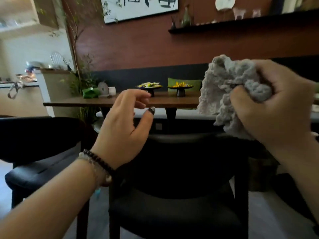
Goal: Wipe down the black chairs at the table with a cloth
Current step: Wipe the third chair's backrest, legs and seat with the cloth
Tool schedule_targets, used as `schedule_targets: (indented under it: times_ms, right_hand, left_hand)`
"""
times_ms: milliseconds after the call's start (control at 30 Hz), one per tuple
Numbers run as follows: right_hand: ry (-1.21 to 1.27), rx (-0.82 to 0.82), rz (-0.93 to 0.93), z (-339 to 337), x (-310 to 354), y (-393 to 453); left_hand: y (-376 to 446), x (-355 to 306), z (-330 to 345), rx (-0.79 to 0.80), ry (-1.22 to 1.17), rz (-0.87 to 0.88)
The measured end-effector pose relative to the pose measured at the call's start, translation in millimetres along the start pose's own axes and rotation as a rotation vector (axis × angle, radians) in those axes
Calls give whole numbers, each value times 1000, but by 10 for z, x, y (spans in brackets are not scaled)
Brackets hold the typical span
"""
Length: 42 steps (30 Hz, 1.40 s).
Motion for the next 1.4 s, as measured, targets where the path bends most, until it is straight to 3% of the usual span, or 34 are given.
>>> schedule_targets:
  times_ms: [67,133,200,300,500,600,867,1400]
  right_hand:
    - [-207,217,-10,242,-220,139]
    - [-249,648,237,512,-463,127]
    - [-121,897,502,654,-659,74]
    - [-121,1022,509,690,-817,61]
    - [-281,1247,530,813,-799,16]
    - [-358,1300,541,827,-791,31]
    - [-497,1224,609,854,-719,6]
    - [-500,1170,756,809,-595,68]
  left_hand:
    - [272,69,101,251,4,-77]
    - [429,152,255,554,8,-219]
    - [485,230,376,805,-26,-412]
    - [488,336,461,1000,-4,-447]
    - [381,434,575,1138,58,-389]
    - [339,445,574,1130,52,-358]
    - [319,372,516,1062,182,-384]
    - [341,382,513,1210,197,-592]
Point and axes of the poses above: each hand's wrist, its own y-axis towards the middle knuckle, its own z-axis out of the palm, x = y × z, the point moved 2 cm from there along y, towards the middle knuckle, and after that the axes turned 3 degrees about -y, right-handed, at the moved point
